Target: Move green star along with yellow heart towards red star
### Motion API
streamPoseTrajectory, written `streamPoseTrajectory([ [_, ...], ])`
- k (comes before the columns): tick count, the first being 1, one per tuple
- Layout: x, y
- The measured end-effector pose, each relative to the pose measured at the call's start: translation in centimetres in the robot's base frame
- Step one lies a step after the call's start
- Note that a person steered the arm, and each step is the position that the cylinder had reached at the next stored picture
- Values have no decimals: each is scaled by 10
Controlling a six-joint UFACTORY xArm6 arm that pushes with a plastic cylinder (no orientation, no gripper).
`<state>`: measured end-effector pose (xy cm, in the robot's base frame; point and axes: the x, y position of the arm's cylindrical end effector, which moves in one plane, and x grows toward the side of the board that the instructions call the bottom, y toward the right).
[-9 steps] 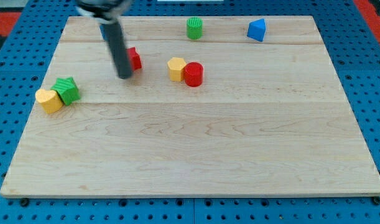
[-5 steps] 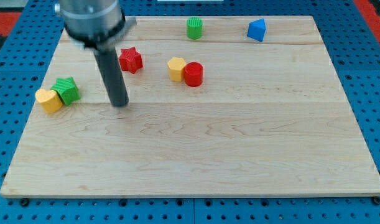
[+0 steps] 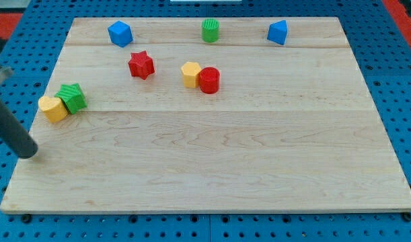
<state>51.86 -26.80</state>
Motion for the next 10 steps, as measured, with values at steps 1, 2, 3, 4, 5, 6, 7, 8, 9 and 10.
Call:
streamPoseTrajectory([
  [1,-33,13],
  [2,-41,13],
  [3,-41,0],
  [4,-41,-36],
  [5,-49,-28],
  [6,-78,-1],
  [7,-84,34],
  [8,-92,42],
  [9,-107,42],
  [10,-107,41],
])
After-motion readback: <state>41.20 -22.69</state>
